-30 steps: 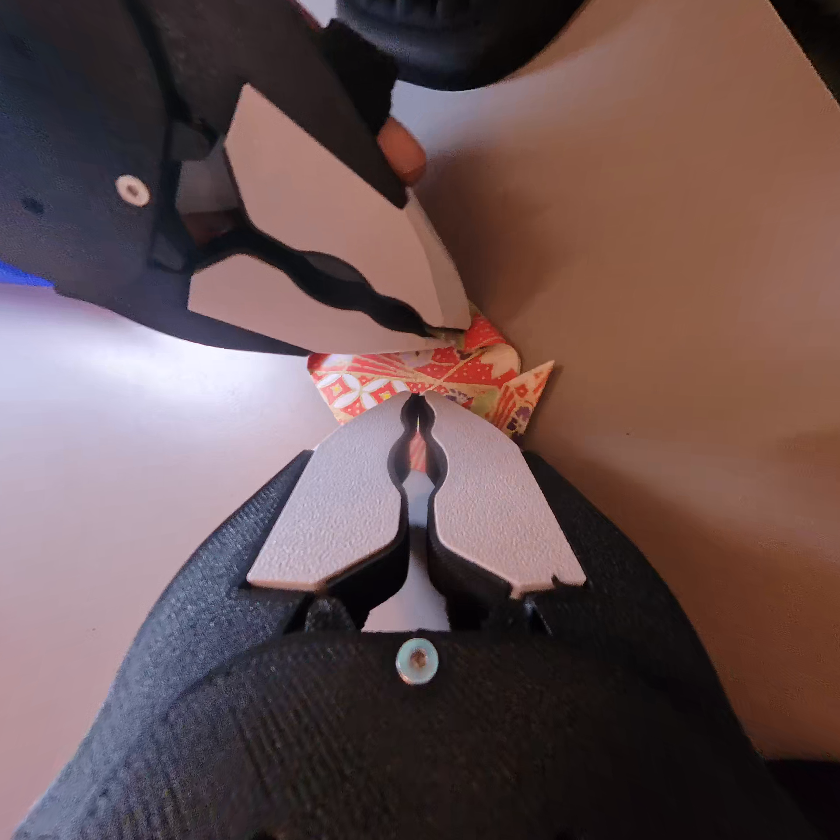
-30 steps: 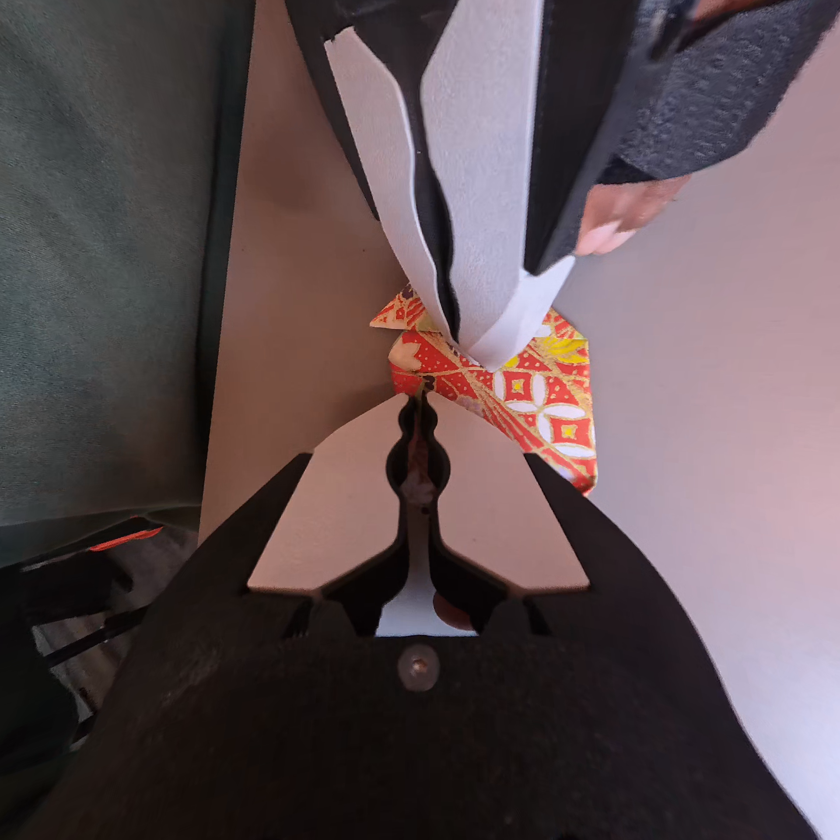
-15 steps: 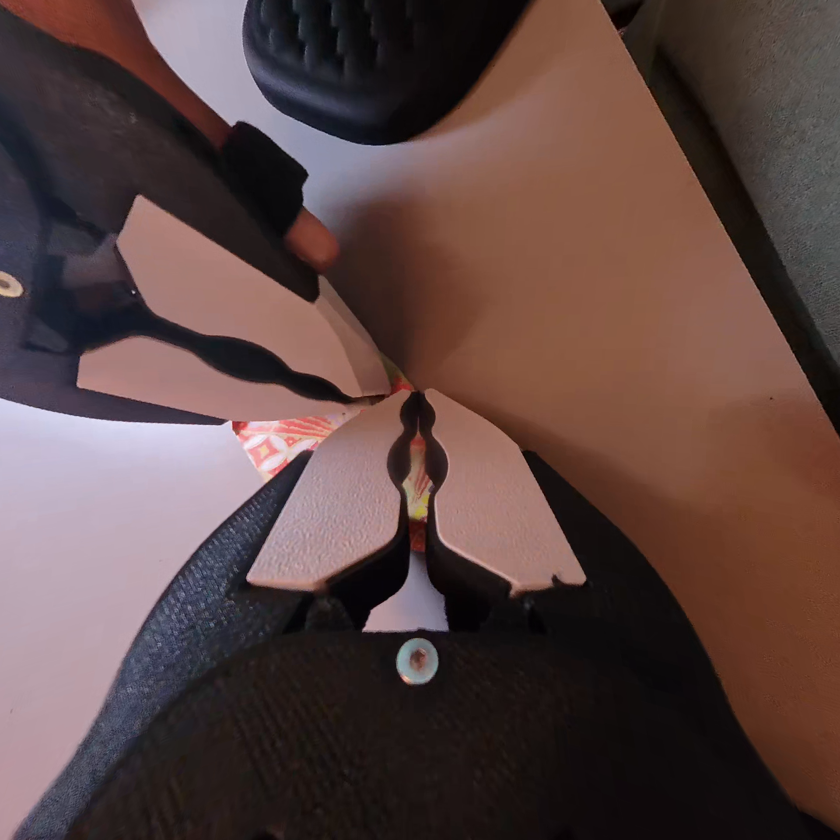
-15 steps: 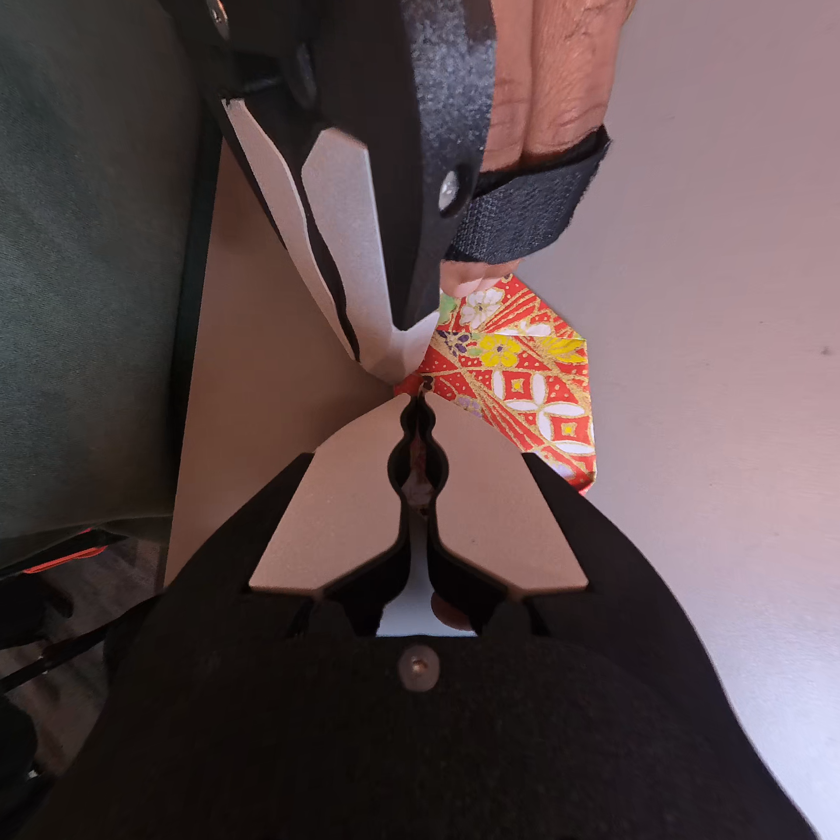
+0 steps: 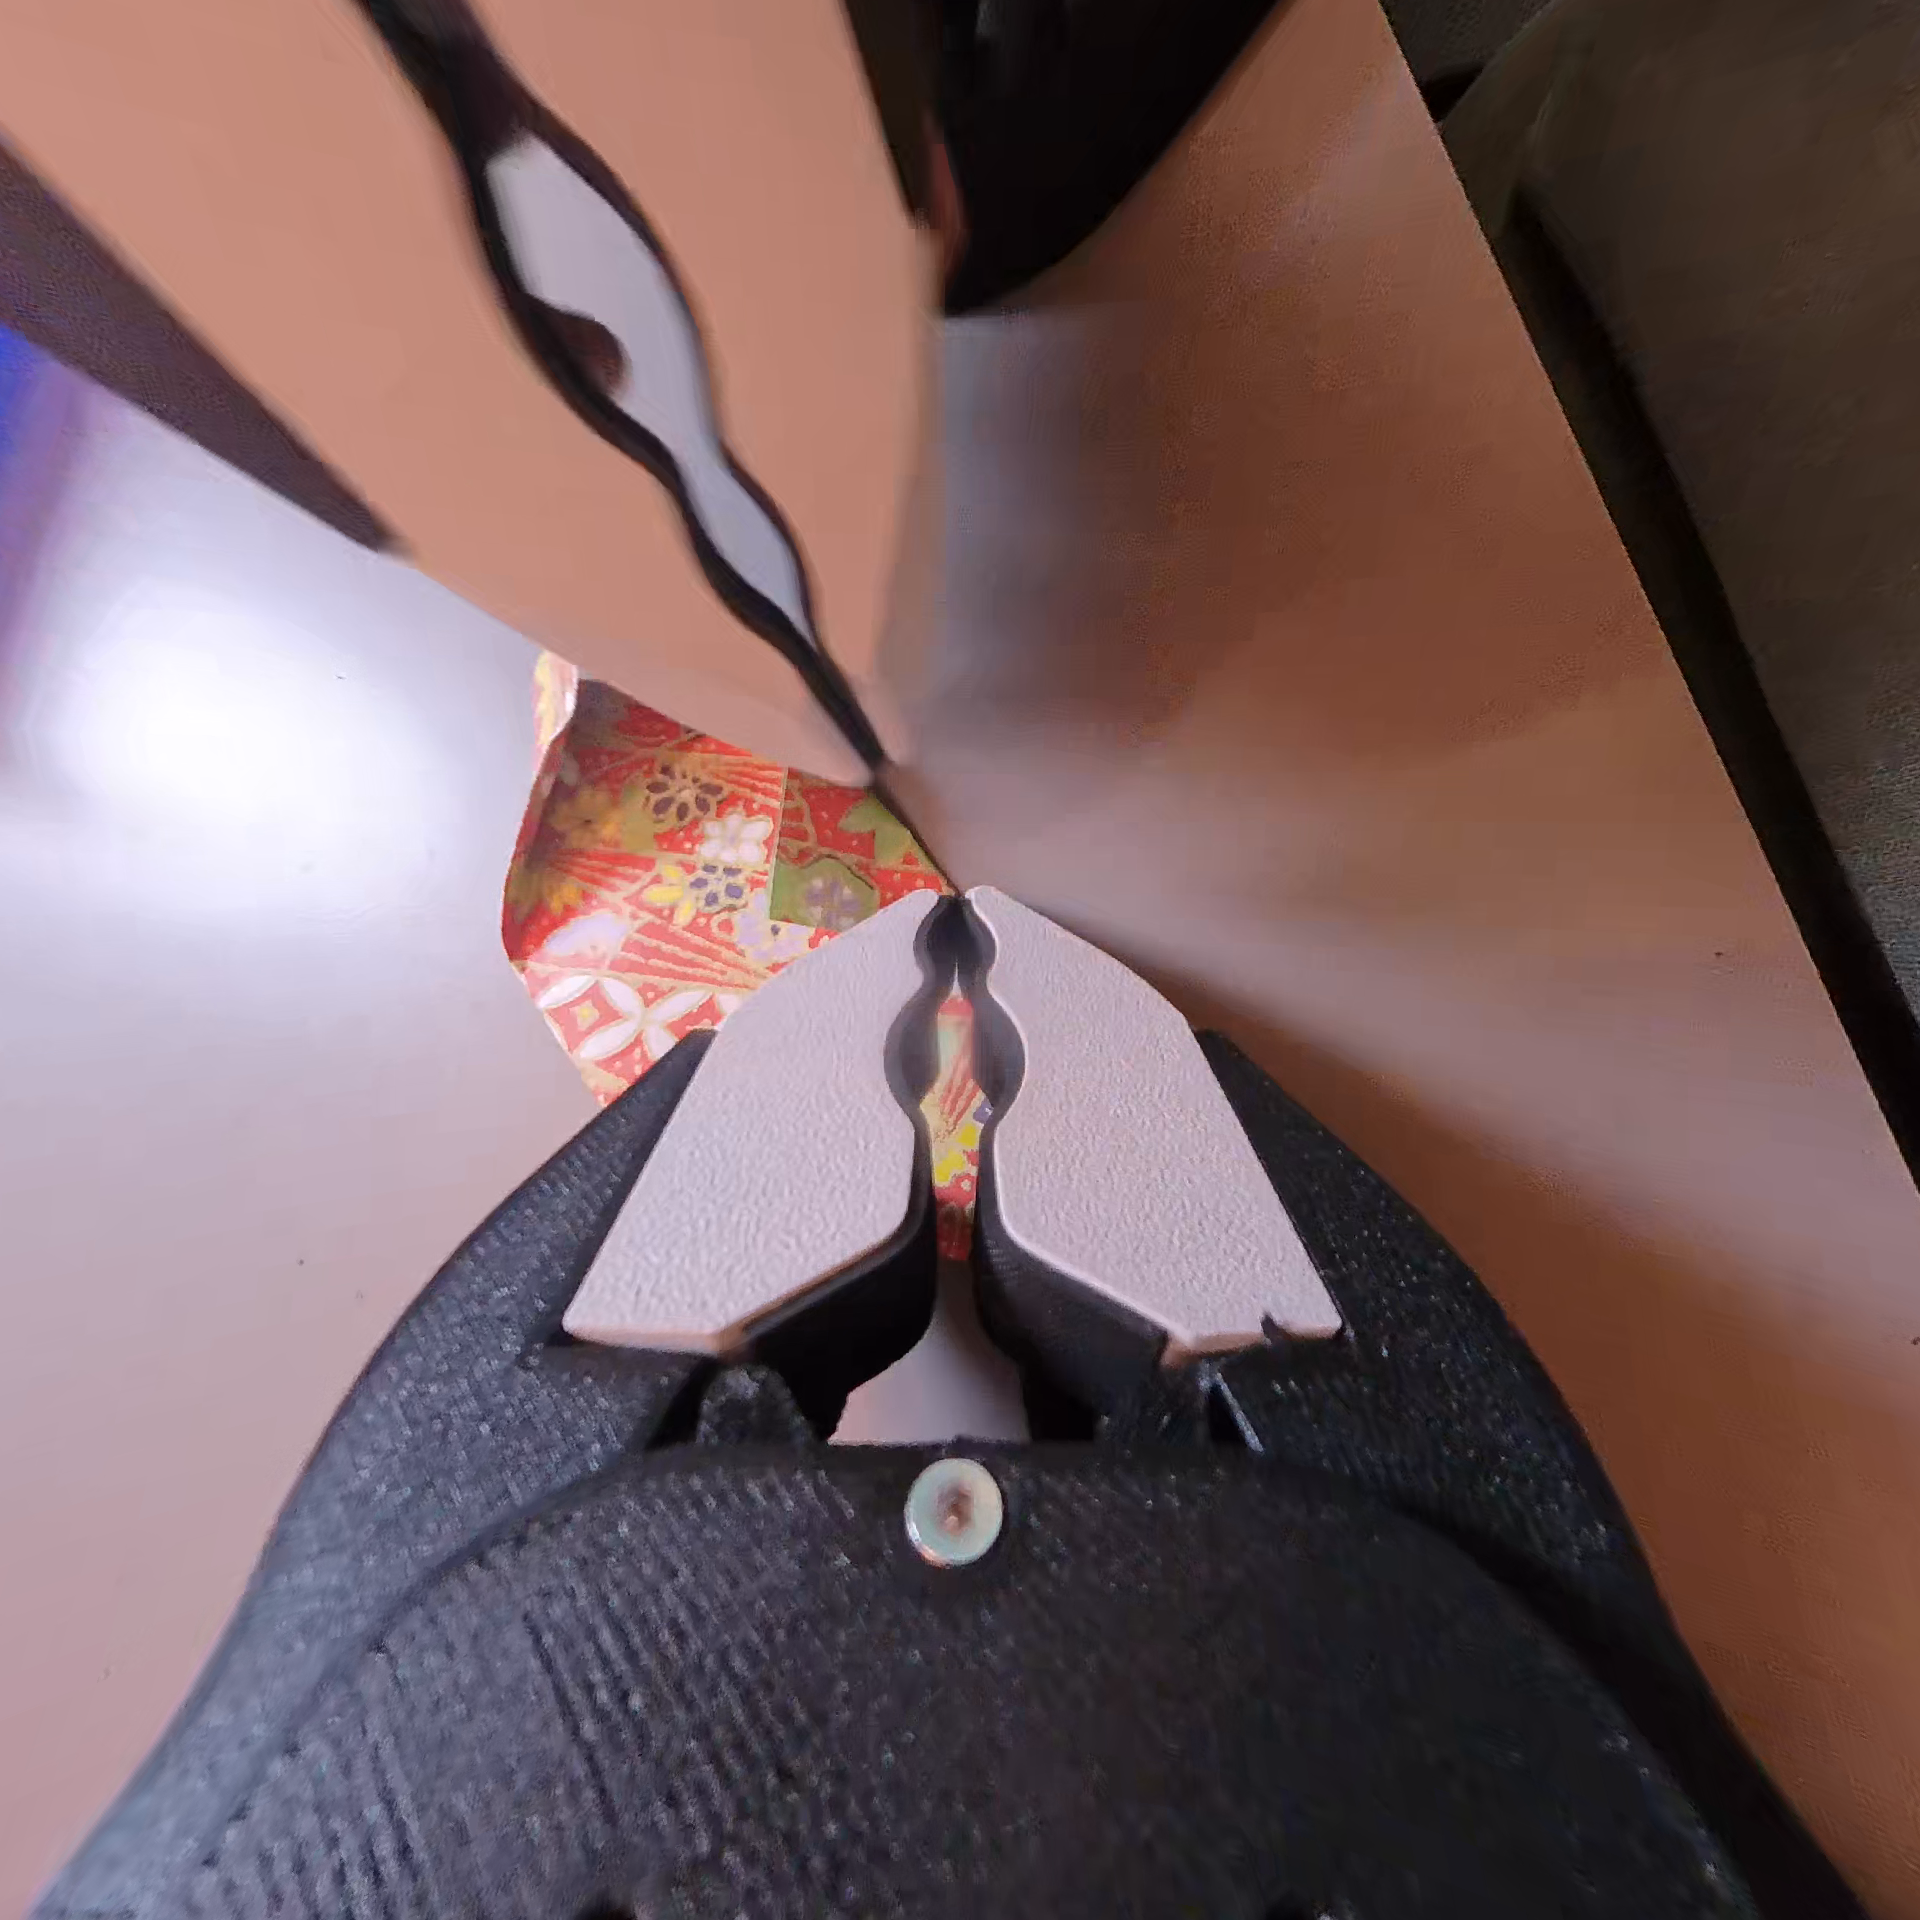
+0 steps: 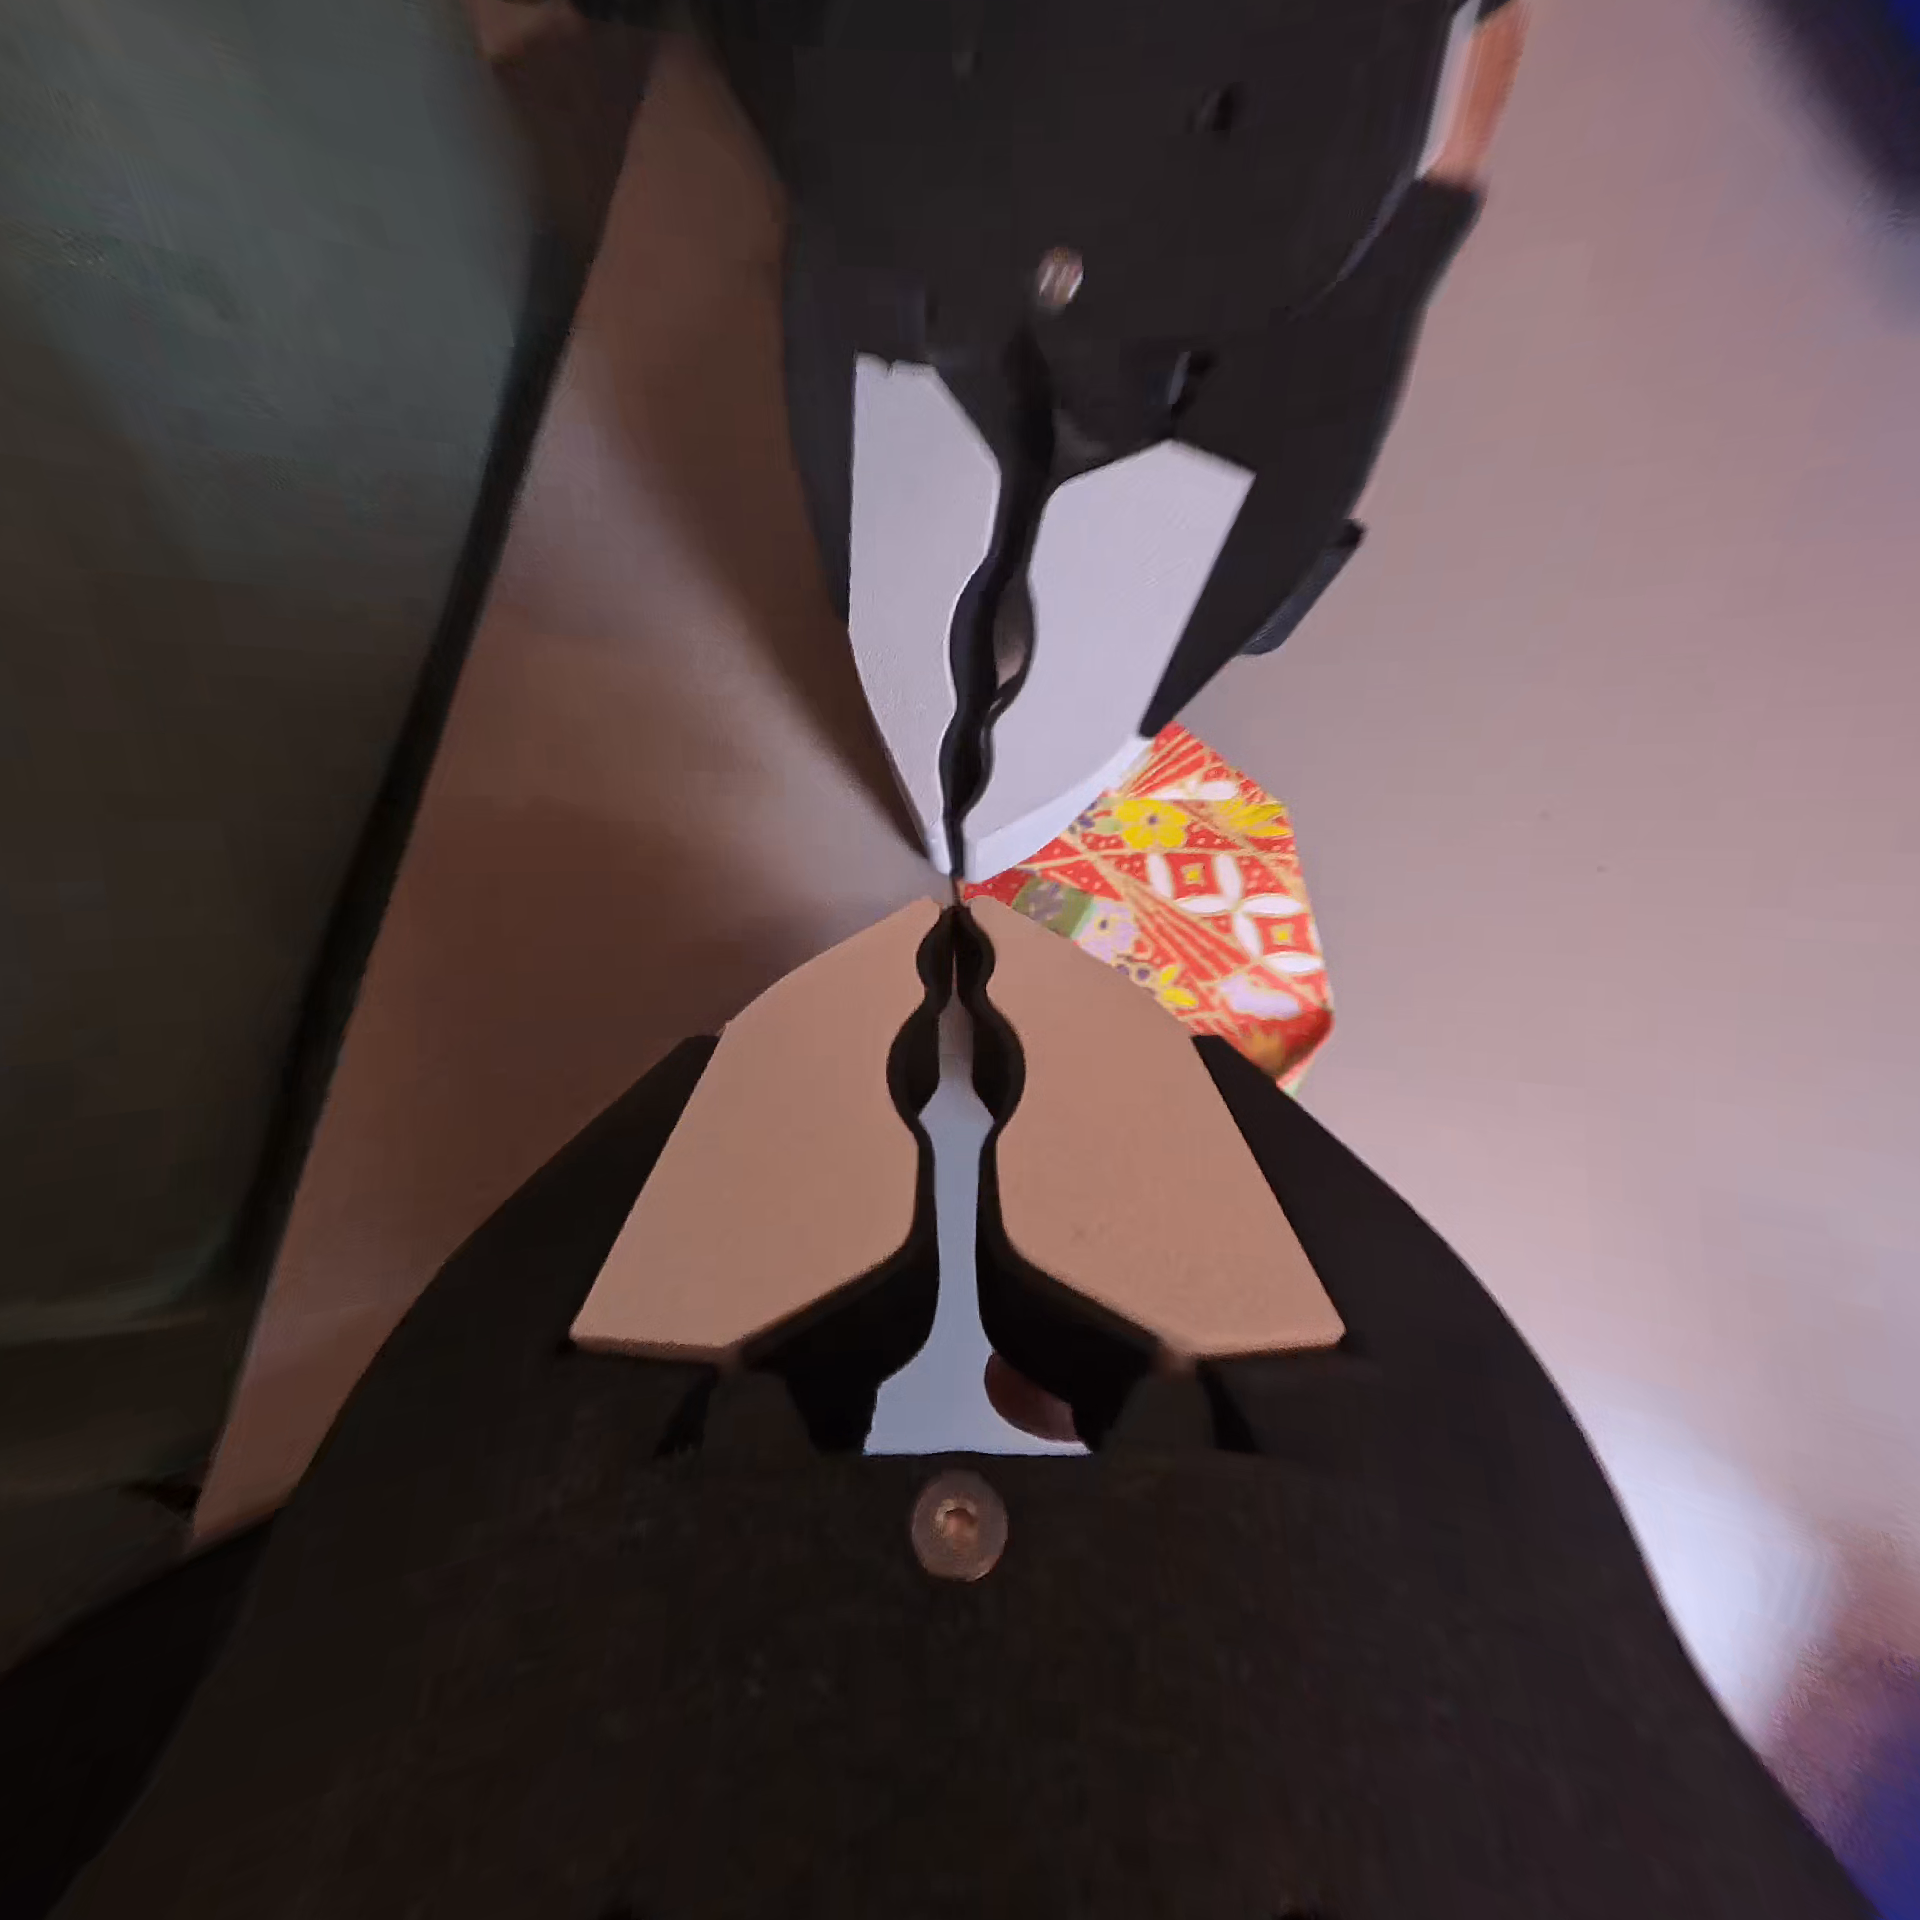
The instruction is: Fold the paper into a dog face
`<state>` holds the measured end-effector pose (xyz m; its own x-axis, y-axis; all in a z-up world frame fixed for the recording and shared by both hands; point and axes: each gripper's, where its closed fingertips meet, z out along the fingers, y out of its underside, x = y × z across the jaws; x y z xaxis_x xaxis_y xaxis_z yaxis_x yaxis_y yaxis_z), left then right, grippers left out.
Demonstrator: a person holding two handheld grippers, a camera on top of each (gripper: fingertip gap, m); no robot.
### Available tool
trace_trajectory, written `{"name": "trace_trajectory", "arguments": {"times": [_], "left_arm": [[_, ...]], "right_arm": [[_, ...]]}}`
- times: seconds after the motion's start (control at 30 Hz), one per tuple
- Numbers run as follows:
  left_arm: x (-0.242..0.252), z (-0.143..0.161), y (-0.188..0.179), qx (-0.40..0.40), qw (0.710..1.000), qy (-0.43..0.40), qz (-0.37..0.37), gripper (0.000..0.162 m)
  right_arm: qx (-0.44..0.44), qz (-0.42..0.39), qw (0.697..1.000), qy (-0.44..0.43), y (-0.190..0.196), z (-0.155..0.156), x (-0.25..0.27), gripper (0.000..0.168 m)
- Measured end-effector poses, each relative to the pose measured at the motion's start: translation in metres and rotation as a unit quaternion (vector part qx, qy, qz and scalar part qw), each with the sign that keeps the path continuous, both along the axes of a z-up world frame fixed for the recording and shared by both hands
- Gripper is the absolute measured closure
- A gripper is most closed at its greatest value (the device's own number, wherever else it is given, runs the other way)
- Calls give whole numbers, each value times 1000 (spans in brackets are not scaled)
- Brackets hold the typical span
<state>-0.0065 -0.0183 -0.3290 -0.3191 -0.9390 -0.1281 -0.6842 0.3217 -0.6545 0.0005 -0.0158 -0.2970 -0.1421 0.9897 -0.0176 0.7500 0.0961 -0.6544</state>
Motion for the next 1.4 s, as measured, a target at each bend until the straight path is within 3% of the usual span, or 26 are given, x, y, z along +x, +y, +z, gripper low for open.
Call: {"name": "trace_trajectory", "arguments": {"times": [0.17, 0.6, 1.13, 1.4], "left_arm": [[0, 0, 0, 4, 1000, -1, 1, 162], [-1, 0, 1, -3, 1000, 15, 17, 161], [-1, 0, 0, -9, 1000, 14, 20, 161], [-1, 0, 0, 0, 1000, 13, 16, 161]], "right_arm": [[15, -52, 998, -13, 2, -30, -7, 168], [-64, -84, 992, -64, 5, -32, 4, 168], [-23, -76, 993, -91, 13, -33, 27, 168], [-8, -87, 994, -65, 14, -33, 30, 168]]}}
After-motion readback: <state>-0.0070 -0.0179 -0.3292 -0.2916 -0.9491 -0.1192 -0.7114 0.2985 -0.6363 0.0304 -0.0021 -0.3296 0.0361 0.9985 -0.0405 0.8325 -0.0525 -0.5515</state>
